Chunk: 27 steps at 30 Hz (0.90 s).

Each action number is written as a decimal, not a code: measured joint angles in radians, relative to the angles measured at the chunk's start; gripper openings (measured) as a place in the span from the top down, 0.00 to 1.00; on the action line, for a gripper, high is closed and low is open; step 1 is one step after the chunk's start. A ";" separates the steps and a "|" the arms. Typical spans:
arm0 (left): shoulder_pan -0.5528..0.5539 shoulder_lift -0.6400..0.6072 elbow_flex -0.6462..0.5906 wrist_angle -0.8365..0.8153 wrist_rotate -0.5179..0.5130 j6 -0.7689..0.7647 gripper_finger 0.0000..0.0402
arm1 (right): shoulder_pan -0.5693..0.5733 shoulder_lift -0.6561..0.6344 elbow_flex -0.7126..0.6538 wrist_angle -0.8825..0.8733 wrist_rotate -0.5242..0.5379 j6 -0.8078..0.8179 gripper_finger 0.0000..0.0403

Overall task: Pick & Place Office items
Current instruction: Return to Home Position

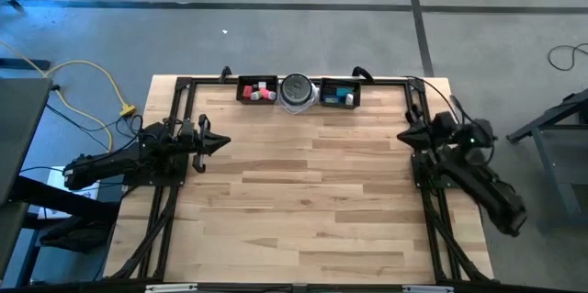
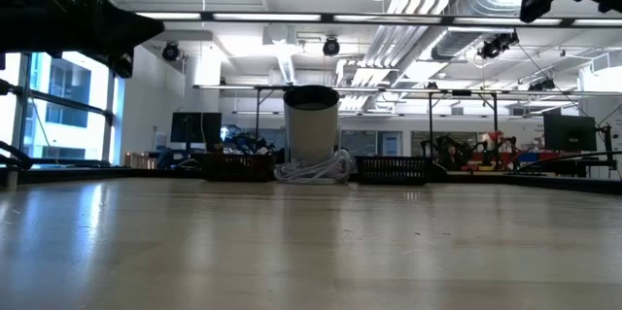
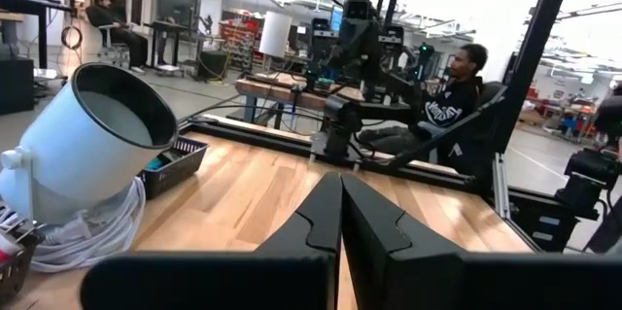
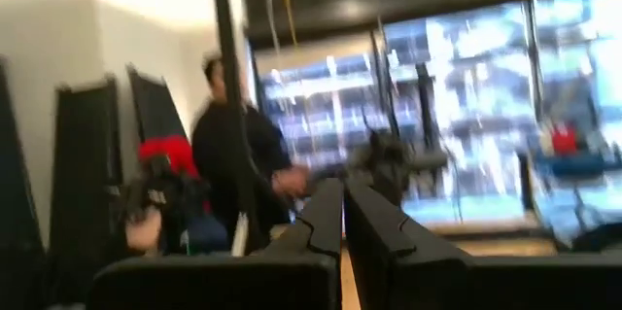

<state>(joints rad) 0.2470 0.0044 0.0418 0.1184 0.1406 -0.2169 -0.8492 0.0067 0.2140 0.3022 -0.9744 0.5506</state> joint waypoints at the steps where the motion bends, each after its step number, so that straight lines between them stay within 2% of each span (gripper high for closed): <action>1: 0.000 0.000 0.000 0.000 0.000 -0.004 1.00 | 0.007 0.000 -0.035 0.093 0.015 0.041 1.00; 5: 0.000 0.000 0.000 0.000 0.000 -0.024 1.00 | 0.023 0.000 -0.130 0.393 0.060 0.179 1.00; 11: 0.000 0.000 0.001 -0.006 -0.001 -0.021 1.00 | 0.026 0.000 -0.198 0.516 0.118 0.236 1.00; 19: -0.001 0.000 0.001 -0.065 -0.001 -0.022 1.00 | 0.099 0.000 -0.205 0.394 0.163 0.113 1.00; 25: -0.001 0.000 0.001 -0.068 -0.004 -0.008 1.00 | 0.259 0.001 -0.205 0.053 0.282 -0.123 1.00; 27: -0.001 0.000 0.001 -0.069 -0.004 -0.003 1.00 | 0.322 0.001 -0.205 0.006 0.335 -0.196 1.00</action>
<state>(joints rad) 0.2459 0.0040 0.0429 0.0490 0.1364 -0.2202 -0.5274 0.0078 0.0086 0.3086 -0.6397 0.3543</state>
